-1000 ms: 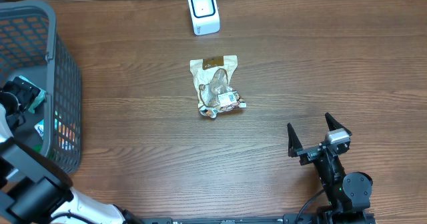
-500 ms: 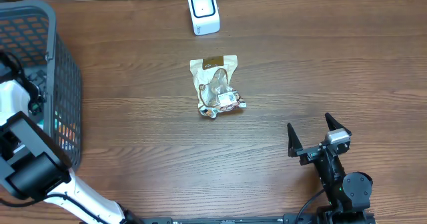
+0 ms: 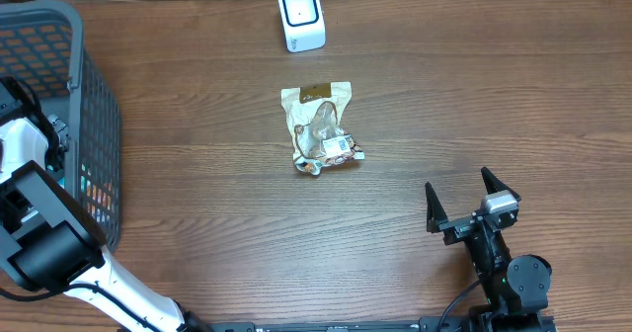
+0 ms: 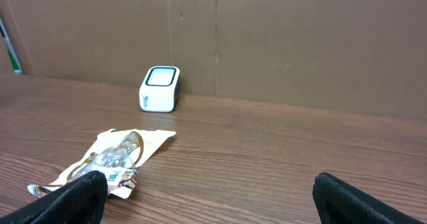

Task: Scan the item barcode
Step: 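Reach into the basket and grasp the light-green wipes pack, left gripper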

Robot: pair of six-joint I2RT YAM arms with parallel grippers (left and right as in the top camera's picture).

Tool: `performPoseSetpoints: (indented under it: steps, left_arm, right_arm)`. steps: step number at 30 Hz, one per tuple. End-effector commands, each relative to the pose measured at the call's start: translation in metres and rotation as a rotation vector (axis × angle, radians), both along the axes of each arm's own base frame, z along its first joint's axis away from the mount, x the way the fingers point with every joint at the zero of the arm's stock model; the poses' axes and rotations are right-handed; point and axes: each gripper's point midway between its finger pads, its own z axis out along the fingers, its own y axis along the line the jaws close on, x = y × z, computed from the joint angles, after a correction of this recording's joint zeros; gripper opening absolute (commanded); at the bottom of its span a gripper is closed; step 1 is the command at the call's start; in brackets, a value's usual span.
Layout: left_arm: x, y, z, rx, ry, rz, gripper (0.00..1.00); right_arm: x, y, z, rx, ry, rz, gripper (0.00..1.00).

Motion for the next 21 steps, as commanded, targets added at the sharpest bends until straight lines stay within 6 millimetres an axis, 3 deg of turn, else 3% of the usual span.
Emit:
performPoseSetpoints:
  steps: [1,4,7,9,16,19,21]
  left_arm:
    - [-0.007,-0.005,-0.019,-0.029,0.033,0.014,0.58]
    - [-0.01,-0.007,-0.023,-0.034,0.04,0.015,0.52]
    - [-0.01,-0.007,-0.023,-0.035,0.04,0.015,0.15]
    - [-0.009,-0.007,-0.022,-0.034,0.039,0.015,0.04]
    - [-0.013,-0.01,-0.017,-0.046,0.054,0.014,0.04]
    - [-0.009,-0.011,0.002,-0.048,0.024,0.012,0.04]
    - [-0.004,-0.01,0.027,-0.036,-0.025,0.014,0.04]
  right_arm:
    - [0.001,-0.003,-0.002,0.004,-0.002,-0.016,1.0]
    - [0.001,-0.003,-0.002,0.004,-0.002,-0.016,1.0]
    - [0.001,-0.003,-0.002,0.004,-0.002,-0.016,1.0]
    - [0.001,-0.003,-0.002,0.004,-0.002,-0.016,1.0]
    - [0.001,-0.003,-0.002,0.004,-0.002,-0.016,1.0]
    - [0.001,-0.003,-0.002,0.004,-0.002,-0.016,1.0]
    - [0.001,-0.003,-0.002,0.004,-0.002,-0.016,1.0]
